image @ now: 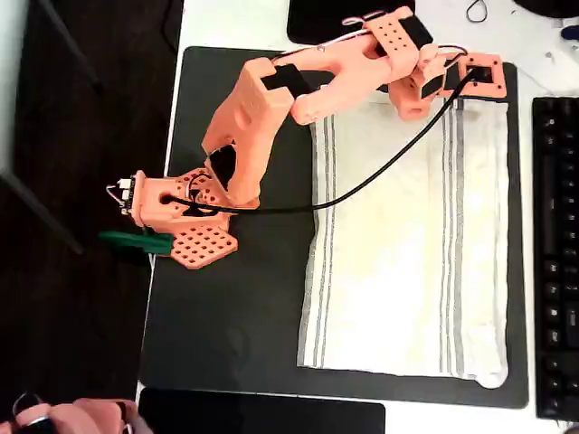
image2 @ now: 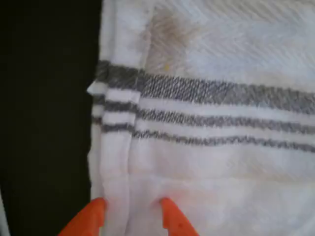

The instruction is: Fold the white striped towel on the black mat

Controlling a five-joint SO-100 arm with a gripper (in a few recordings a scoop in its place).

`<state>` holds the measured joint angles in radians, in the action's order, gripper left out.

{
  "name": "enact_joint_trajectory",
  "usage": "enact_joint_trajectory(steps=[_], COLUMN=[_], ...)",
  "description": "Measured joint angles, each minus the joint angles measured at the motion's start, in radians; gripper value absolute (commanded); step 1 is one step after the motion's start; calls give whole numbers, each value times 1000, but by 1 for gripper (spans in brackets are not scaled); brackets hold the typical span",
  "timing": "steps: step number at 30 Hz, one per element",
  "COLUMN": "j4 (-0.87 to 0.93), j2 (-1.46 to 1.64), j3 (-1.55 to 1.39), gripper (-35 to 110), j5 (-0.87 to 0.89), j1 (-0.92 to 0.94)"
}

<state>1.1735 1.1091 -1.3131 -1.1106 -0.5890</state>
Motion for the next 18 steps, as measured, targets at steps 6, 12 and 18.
enact_joint_trajectory(steps=[6, 12, 18], j4=[-32, -28, 14], j2=[-25, -17, 89], j3=[11, 11, -15], gripper=[0, 0, 0], j5=[0, 25, -6], j1=[9, 31, 87])
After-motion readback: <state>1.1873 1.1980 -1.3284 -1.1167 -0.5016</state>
